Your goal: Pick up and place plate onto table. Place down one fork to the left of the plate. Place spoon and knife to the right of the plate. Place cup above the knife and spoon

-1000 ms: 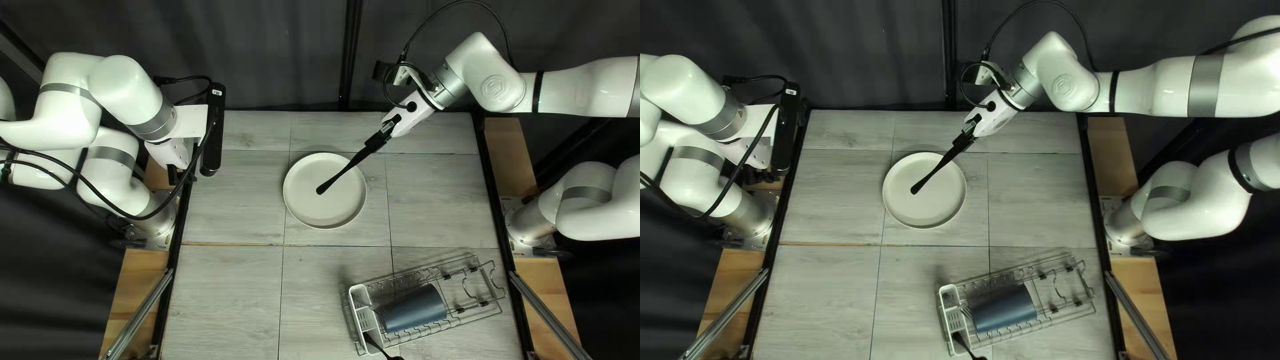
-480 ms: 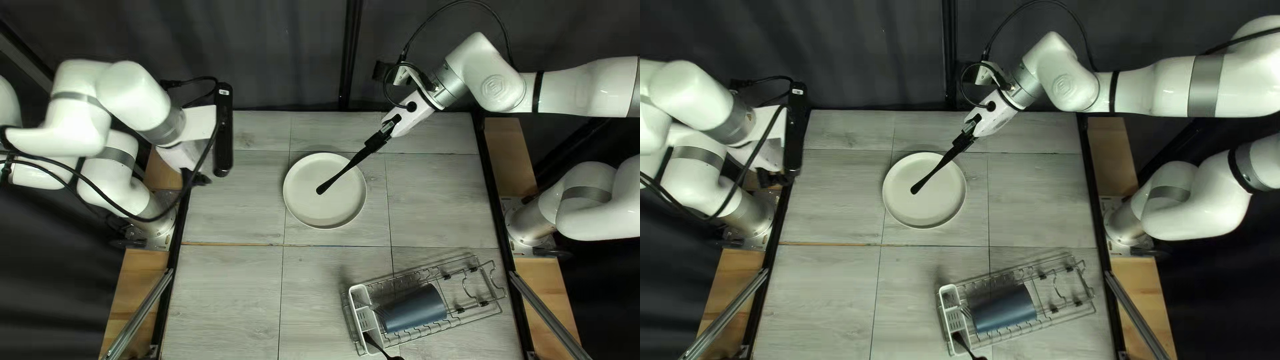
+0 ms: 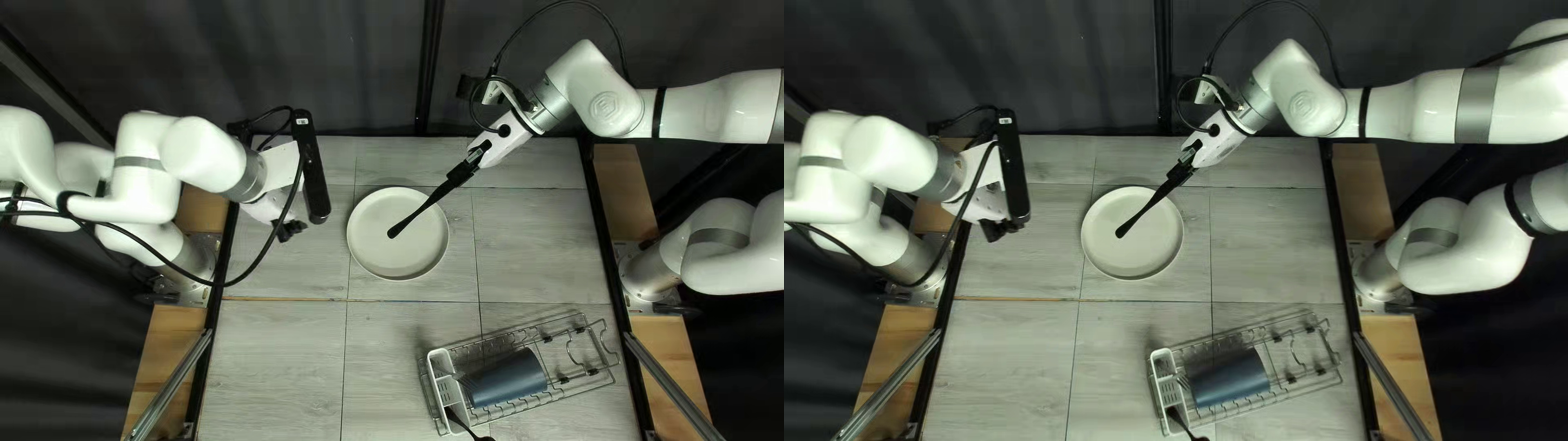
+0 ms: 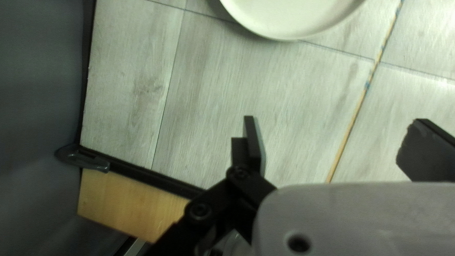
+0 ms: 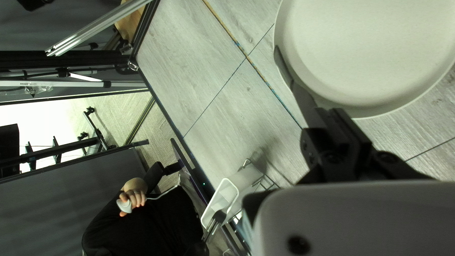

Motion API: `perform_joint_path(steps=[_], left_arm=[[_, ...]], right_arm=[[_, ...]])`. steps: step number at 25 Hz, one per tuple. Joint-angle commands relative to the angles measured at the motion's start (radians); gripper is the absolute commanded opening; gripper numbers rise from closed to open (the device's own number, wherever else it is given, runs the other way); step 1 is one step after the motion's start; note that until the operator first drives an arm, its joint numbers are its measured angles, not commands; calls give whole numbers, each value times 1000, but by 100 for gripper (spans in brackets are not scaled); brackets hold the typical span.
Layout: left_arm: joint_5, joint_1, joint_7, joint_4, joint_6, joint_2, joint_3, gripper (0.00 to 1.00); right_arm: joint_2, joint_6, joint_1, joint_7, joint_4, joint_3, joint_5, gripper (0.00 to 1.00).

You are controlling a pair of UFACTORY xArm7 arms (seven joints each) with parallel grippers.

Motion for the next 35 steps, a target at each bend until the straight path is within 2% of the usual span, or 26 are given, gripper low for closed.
perform_joint_path(steps=[1, 6, 11, 22, 27, 35], left_arm=[[6, 26, -109, -53, -134, 43, -49, 100], [30, 70, -203, -43, -276, 161, -94, 100], [55, 99, -262, -23, -357, 234, -130, 100], [59, 99, -241, -17, -386, 255, -119, 100], [144, 164, -337, 36, -455, 379, -192, 100], [267, 243, -449, 17, -570, 406, -259, 100]], right_arm=[[0, 0, 0, 0, 0, 0, 0, 0], [0, 0, 0, 0, 0, 0, 0, 0], [0, 0, 0, 0, 0, 0, 0, 0], [0, 0, 0, 0, 0, 0, 0, 0], [0, 0, 0, 0, 0, 0, 0, 0], [0, 0, 0, 0, 0, 0, 0, 0]])
